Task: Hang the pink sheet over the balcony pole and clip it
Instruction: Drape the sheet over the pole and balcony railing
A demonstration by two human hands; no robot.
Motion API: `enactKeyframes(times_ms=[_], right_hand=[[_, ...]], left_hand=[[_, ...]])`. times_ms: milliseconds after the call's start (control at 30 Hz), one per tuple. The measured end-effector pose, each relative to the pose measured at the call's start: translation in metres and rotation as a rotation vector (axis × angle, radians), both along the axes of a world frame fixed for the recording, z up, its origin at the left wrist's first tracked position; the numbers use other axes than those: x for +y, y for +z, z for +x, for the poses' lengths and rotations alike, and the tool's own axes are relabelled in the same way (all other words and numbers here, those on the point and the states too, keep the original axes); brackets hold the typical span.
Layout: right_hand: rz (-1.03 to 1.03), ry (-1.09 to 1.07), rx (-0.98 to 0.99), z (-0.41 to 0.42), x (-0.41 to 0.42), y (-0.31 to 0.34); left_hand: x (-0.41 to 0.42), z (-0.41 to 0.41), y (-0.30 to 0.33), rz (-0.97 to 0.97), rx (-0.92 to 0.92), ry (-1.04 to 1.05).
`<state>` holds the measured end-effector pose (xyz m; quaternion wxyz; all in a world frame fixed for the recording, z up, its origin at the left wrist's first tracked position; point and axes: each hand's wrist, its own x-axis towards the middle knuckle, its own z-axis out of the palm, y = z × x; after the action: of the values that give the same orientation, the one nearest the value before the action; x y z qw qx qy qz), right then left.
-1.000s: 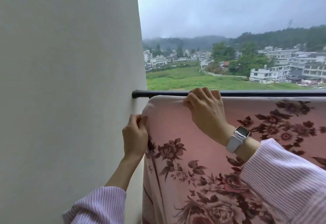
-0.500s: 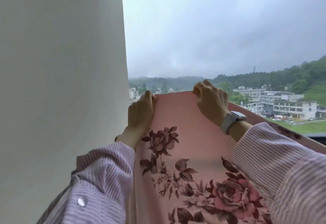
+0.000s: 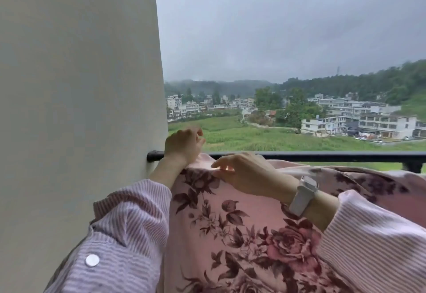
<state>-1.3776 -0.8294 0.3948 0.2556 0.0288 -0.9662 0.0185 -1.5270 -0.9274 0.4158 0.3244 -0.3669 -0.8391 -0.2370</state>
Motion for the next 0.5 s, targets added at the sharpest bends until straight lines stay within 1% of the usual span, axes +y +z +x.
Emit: enactKeyframes(times_ms=[67, 100, 167, 200, 300, 367, 433, 467, 500], right_hand=[[0.096, 0.002, 0.133, 0.005, -0.005, -0.010], [0.129, 0.019, 0.187, 0.006, -0.005, -0.013], [0.144, 0.041, 0.255, 0.005, -0.006, -0.017], [0.112, 0.034, 0.275, 0.004, -0.007, -0.019], [0.025, -0.001, 0.315, -0.003, -0.012, -0.022], [0.048, -0.030, 0.340, -0.008, -0.015, -0.024], [0.078, -0.059, 0.345, -0.010, -0.017, -0.027], [0.082, -0.071, 0.345, -0.010, -0.017, -0.027], [0.076, -0.078, 0.345, -0.009, -0.018, -0.027]], left_hand=[[-0.011, 0.008, -0.004, 0.204, 0.109, -0.060], [-0.017, 0.012, -0.009, 0.271, 0.148, -0.086], [-0.030, 0.023, -0.024, 0.345, 0.179, -0.139], [-0.038, 0.029, -0.034, 0.384, 0.162, -0.159], [-0.062, 0.046, -0.071, 0.554, 0.027, -0.184], [-0.075, 0.051, -0.094, 0.645, -0.095, -0.169], [-0.085, 0.052, -0.113, 0.680, -0.249, -0.141], [-0.090, 0.052, -0.120, 0.670, -0.290, -0.128], [-0.095, 0.052, -0.124, 0.655, -0.286, -0.109]])
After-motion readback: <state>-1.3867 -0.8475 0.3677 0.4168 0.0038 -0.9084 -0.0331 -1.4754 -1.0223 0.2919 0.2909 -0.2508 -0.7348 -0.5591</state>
